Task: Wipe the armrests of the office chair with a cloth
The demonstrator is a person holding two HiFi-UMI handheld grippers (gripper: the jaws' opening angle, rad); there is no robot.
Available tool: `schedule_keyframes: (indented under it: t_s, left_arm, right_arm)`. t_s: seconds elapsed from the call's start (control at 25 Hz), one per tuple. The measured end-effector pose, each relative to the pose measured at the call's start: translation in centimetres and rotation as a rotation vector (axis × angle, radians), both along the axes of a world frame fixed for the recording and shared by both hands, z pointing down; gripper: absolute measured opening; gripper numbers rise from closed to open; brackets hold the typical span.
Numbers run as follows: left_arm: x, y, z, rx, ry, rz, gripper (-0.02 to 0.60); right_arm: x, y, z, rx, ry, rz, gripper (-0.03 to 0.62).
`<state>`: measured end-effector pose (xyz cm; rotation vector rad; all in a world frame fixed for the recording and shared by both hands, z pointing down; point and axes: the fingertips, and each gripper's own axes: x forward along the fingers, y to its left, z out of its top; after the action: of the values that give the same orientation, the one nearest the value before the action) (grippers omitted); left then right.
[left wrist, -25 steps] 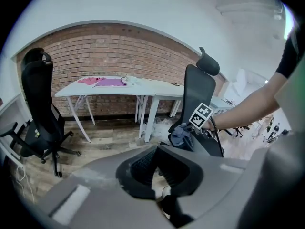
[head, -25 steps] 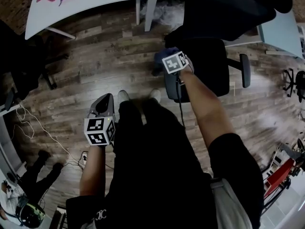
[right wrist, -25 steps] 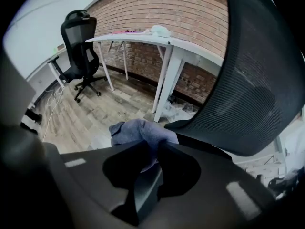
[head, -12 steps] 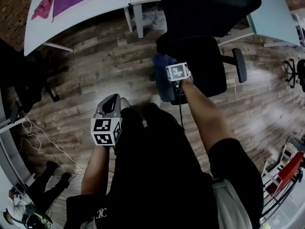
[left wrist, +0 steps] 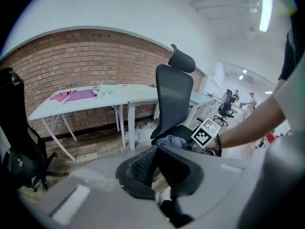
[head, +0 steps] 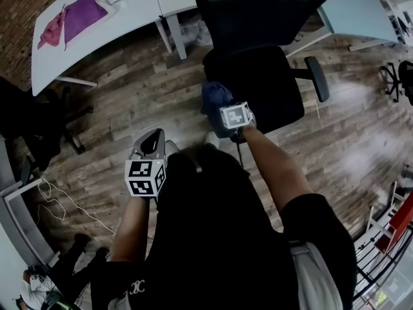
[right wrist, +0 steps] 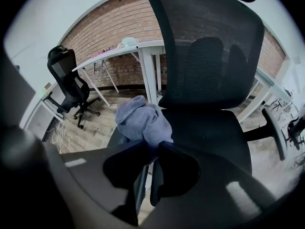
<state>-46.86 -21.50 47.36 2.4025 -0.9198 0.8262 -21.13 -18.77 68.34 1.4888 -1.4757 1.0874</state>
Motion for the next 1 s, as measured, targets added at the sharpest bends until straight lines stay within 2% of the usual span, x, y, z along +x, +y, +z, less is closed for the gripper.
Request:
schedule_keyframes:
  t_s: [0.28, 0.48, 0.76, 1.0]
  left_arm:
    - [0.6, -0.1, -0.2, 0.001, 0.002, 0.033, 0.006]
    - [1.0, -0.3, 0.0, -0.002, 0.005, 0.053, 0.006]
    - [2.0, -0.9, 0.3, -0.005, 0.001, 0.097, 0.006]
    - [3.0, -1.0, 0.9, -0.017, -0.006, 0.144, 0.006]
  right_arm:
    - [-3.2, 2.3, 0.4, 0.052, -0.133, 0.040, 0.081]
    - [-3.5, 3.2, 0.0, 0.109, -0.108, 0.039, 0.081]
    - [-4.7, 5.1, -0.1, 0.093, -0.135, 0.054, 0.081]
    - [-5.1, 6.3, -0.2, 0.085, -0.109, 0.050, 0.081]
